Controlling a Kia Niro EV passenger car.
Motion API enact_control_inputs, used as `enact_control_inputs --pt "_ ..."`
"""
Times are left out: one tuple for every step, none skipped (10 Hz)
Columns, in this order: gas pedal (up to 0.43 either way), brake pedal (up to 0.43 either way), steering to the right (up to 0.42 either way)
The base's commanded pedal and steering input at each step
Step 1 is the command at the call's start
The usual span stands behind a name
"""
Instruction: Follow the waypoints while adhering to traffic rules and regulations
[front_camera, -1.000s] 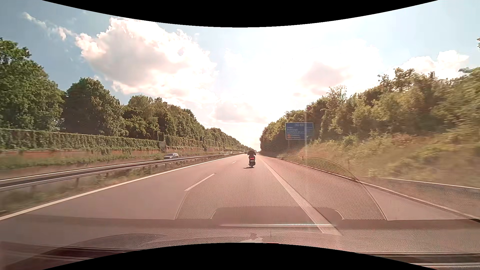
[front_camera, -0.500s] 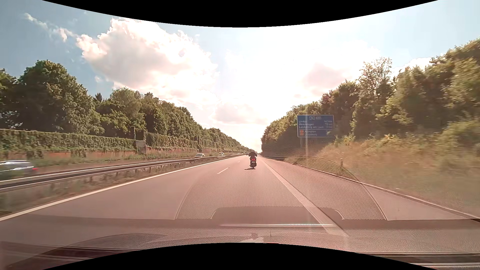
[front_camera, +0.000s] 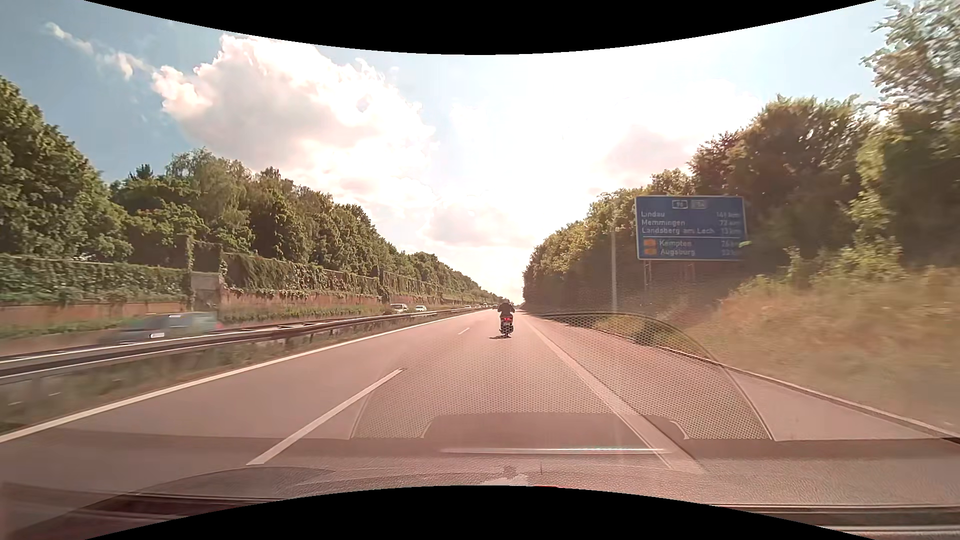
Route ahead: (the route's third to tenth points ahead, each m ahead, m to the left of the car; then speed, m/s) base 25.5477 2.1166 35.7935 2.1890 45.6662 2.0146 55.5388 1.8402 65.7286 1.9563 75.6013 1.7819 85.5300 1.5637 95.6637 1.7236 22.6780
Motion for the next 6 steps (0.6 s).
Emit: enact_control_inputs --pt "0.268 0.012 0.001" --pt "0.268 0.012 0.001" --pt "0.268 0.012 0.001" --pt "0.268 0.012 0.001" --pt "0.268 0.012 0.001" --pt "0.268 0.012 0.001"
